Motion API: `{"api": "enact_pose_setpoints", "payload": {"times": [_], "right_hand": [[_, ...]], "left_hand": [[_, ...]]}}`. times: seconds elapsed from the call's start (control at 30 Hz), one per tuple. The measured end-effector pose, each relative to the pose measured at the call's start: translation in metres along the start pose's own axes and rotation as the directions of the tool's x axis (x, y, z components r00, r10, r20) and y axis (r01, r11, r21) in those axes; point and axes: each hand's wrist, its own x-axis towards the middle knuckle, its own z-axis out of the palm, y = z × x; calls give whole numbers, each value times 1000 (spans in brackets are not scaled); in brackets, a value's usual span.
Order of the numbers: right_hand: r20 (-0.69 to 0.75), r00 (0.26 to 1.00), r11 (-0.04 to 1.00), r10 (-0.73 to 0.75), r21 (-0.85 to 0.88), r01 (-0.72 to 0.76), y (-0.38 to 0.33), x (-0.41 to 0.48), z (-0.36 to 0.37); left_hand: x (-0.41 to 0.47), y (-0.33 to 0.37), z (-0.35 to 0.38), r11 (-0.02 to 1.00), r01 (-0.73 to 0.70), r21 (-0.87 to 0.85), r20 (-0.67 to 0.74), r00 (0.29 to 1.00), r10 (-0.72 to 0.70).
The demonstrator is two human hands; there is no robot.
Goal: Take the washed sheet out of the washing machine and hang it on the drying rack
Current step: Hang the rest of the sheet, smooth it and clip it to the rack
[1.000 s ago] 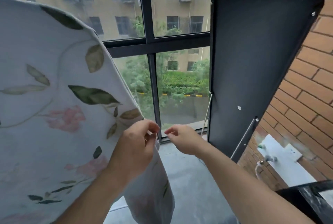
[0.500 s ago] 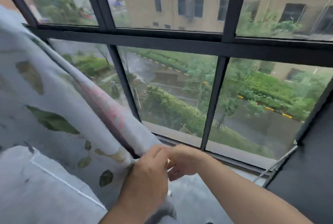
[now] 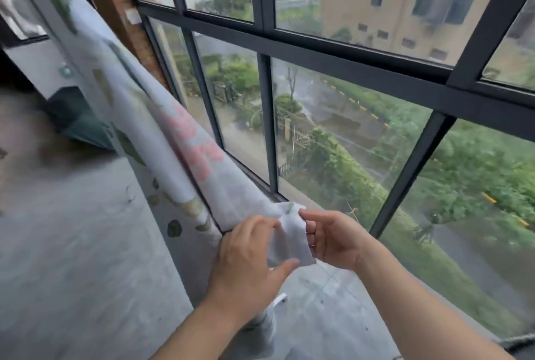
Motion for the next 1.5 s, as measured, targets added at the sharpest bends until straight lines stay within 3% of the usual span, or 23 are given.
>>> {"api": "enact_pose_setpoints", "payload": {"times": [0.2, 0.33, 0.43, 0.47, 0.57, 0.6, 0.67, 0.73, 0.8, 0.93, 1.0, 1.07, 1.13, 1.23, 1.27, 1.3, 1.37, 1.43, 1.47, 1.5], "right_hand": [[266, 931, 930, -250, -202, 308, -45, -34, 64], [347, 882, 859, -318, -289, 423, -54, -54, 80], [306, 862, 780, -404, -376, 500, -54, -62, 87], [252, 848, 710, -466, -466, 528, -53, -61, 91], [165, 744, 307, -648, -837, 453, -45, -51, 98], [209, 758, 222, -617, -879, 422, -44, -51, 102], [259, 862, 253, -436, -884, 393, -44, -51, 105], [264, 897, 234, -355, -903, 359, -44, -54, 112], [249, 842, 143, -478, -924, 355, -46, -53, 115], [134, 652, 123, -746, -935, 333, -53, -57, 129], [150, 503, 64, -851, -922, 383, -57, -65, 138], [180, 420, 15, -889, -907, 421, -60, -71, 147], [177, 467, 56, -866, -894, 444, -62, -67, 156], [110, 667, 442, -737, -669, 598, -67, -60, 169], [115, 714, 545, -690, -567, 618, -68, -59, 173], [137, 731, 580, -669, -518, 628, -69, -60, 175], [228, 721, 520, -655, -556, 648, -72, -65, 175], [339, 764, 461, -549, -639, 615, -78, -75, 169], [377, 810, 390, -449, -733, 557, -81, -80, 166], [367, 864, 215, -345, -865, 453, -84, -84, 162]], "left_hand": [[2, 26, -22, 999, 36, 22, -239, 971, -30], [-1, 33, -41, 999, -37, 10, -343, 939, 38], [-4, 40, -59, 993, 1, -115, -402, 914, -48], [-4, 44, -65, 985, 9, -172, -422, 903, -82], [-1, 55, -84, 939, -6, -343, -440, 885, -155], [1, 58, -91, 917, -19, -398, -439, 882, -172], [4, 62, -102, 864, -23, -503, -423, 878, -223], [5, 56, -108, 859, -3, -512, -420, 873, -247], [4, 49, -112, 919, 13, -393, -422, 886, -193], [-5, 46, -115, 985, -32, -172, -459, 887, -52], [-7, 43, -110, 999, 41, 25, -500, 866, -23], [-9, 45, -106, 980, 163, 112, -544, 836, -77], [-6, 54, -104, 955, 280, 96, -543, 819, -185], [0, 62, -101, 933, 350, 84, -494, 828, -266], [2, 62, -101, 933, 358, 47, -470, 832, -295], [2, 60, -103, 935, 355, -1, -451, 834, -317], [0, 52, -110, 936, 341, -89, -414, 842, -346], [-4, 42, -122, 928, 358, -100, -393, 843, -367], [-5, 37, -130, 927, 370, -68, -397, 842, -365], [-6, 32, -137, 930, 365, -38, -406, 845, -348]]}}
